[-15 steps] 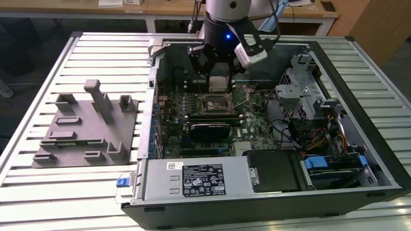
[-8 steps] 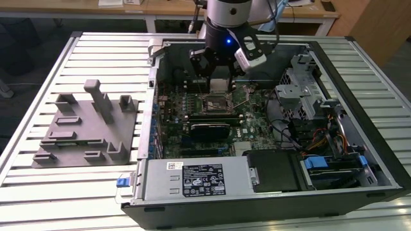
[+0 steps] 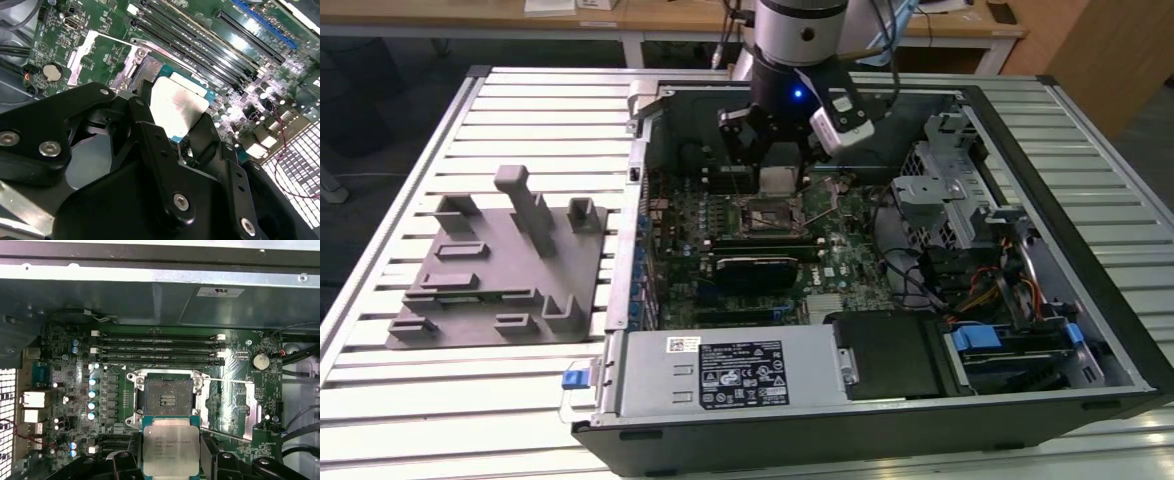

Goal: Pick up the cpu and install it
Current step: 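Pick up the cpu and move it towards the insertion slot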

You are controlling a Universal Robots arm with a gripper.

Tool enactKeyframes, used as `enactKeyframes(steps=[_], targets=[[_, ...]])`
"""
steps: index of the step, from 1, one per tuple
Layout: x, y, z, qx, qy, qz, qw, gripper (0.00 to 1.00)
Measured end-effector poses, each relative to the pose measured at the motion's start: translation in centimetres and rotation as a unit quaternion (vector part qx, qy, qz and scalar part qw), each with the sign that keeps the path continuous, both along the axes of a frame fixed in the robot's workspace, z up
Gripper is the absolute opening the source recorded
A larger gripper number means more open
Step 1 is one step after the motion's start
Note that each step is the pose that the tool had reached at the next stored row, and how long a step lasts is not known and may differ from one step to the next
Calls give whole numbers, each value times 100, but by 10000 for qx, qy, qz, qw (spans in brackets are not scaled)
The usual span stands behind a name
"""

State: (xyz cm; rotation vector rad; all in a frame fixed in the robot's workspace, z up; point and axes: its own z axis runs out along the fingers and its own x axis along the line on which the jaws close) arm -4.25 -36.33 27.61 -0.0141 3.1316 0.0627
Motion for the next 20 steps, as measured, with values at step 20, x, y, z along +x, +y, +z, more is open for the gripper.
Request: enactKeyframes(steps=[20], targets=[[15, 146, -219, -3, 0, -125, 9999, 54]])
